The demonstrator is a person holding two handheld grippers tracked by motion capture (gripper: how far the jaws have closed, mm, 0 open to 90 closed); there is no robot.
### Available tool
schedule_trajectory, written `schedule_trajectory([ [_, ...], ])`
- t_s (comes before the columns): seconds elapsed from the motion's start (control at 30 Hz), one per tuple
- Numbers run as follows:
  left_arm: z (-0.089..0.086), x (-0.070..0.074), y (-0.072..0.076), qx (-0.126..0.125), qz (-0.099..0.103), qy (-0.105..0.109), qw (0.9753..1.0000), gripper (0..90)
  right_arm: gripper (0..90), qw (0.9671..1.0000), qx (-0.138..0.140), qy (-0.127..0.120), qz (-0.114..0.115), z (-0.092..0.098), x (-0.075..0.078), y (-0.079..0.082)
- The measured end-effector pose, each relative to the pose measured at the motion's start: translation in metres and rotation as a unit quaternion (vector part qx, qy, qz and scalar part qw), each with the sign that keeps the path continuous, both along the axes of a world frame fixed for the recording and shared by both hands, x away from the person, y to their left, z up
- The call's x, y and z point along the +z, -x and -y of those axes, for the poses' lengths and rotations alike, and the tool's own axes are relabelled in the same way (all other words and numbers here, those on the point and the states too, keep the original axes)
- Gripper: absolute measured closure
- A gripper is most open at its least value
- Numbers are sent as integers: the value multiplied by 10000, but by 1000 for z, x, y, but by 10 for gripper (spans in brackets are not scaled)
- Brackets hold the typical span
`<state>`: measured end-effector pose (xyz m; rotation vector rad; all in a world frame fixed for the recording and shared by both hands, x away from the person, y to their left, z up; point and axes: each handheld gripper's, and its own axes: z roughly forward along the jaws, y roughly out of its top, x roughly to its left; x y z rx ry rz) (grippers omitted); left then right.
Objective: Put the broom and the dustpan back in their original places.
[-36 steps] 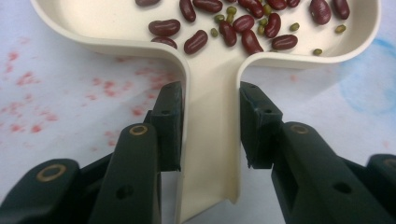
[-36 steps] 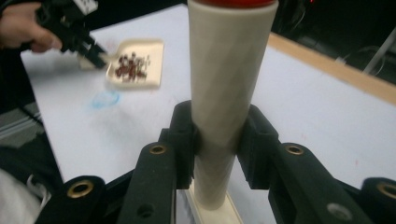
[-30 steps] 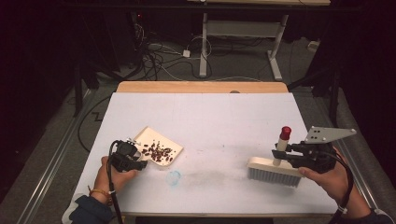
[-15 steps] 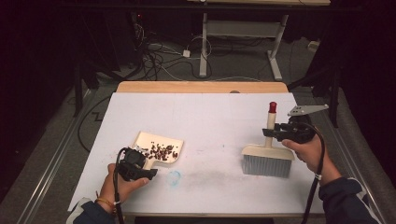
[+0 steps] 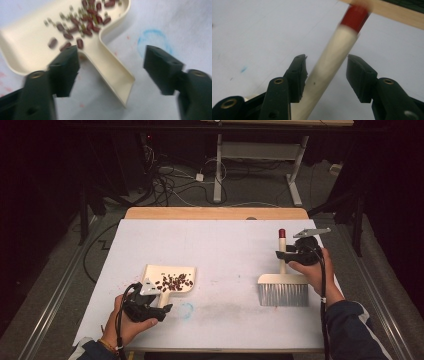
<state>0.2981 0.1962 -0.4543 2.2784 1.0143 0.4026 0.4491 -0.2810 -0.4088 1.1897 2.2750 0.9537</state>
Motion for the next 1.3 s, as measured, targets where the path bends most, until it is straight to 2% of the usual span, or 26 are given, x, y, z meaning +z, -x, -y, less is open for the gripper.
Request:
schedule_trajectory([
  [0.03, 0, 0, 2, -15, 180, 13, 9998, 226, 531, 9999, -78, -99, 60, 1, -2, -3],
  [0.1, 1, 0, 5, -72, 422, 49, 9991, 209, 519, 9995, -274, 1, 174, 1, -5, -6],
  [0.17, 1, -1, 8, -153, 562, 140, 9982, 195, 511, 9989, -358, -15, 288, 1, -7, -8],
  [0.23, 2, -1, 11, -184, 709, 111, 9973, 195, 508, 9982, -405, -102, 426, 1, -10, -6],
  [0.37, 1, -4, 12, -187, 807, 140, 9965, 198, 473, 9971, -367, -249, 614, -1, -12, 1],
  [0.5, 1, -8, 13, -168, 848, 182, 9961, 208, 437, 9939, -321, -488, 935, -6, -6, 13],
  [0.57, 0, -7, 13, -195, 873, 232, 9957, 200, 413, 9928, -251, -455, 1079, -11, -1, 19],
  [0.63, 1, -6, 14, -208, 961, 217, 9949, 199, 389, 9910, -150, -513, 1227, -14, 5, 26],
  [0.77, 3, -6, 14, -262, 999, 182, 9945, 186, 344, 9881, 3, -509, 1449, -18, 15, 42],
  [0.9, 4, -6, 14, -296, 1025, 190, 9941, 187, 311, 9838, 89, -652, 1665, -17, 24, 59],
  [1.0, 4, -6, 15, -297, 1034, 197, 9940, 186, 276, 9818, 212, -684, 1757, -18, 27, 74],
  [1.1, 4, -5, 16, -299, 1069, 186, 9936, 186, 261, 9805, 360, -549, 1852, -19, 26, 88],
  [1.3, 3, -5, 18, -226, 1086, 157, 9937, 186, 248, 9777, 619, -621, 1906, -15, 21, 112],
])
